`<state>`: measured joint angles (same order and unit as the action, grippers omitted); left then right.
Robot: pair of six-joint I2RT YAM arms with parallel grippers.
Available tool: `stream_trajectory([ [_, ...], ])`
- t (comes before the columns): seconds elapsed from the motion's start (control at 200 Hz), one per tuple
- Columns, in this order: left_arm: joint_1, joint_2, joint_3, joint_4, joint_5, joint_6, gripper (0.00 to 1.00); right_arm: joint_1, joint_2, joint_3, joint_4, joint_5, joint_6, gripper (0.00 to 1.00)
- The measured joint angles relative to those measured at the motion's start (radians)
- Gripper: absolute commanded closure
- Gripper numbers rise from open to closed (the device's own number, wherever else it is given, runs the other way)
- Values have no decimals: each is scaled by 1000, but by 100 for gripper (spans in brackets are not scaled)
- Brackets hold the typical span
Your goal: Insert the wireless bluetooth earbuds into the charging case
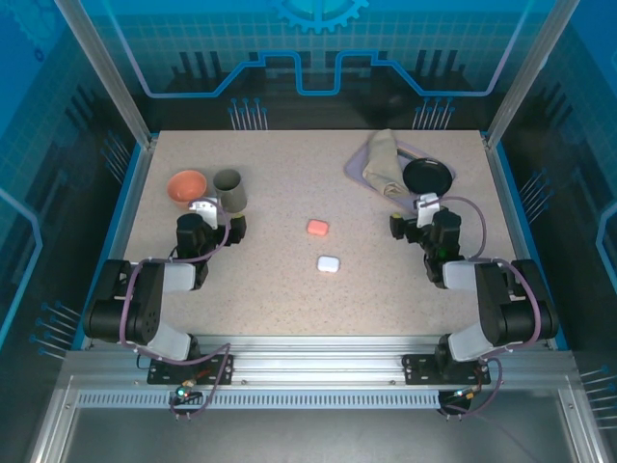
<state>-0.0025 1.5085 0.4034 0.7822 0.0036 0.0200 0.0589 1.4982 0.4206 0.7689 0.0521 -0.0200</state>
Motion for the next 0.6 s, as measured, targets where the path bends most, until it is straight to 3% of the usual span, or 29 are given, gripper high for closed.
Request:
stream_trajectory([
  [0.6,0,0,0,0,0,-4,1,0,0,0,-15,1,1,0],
])
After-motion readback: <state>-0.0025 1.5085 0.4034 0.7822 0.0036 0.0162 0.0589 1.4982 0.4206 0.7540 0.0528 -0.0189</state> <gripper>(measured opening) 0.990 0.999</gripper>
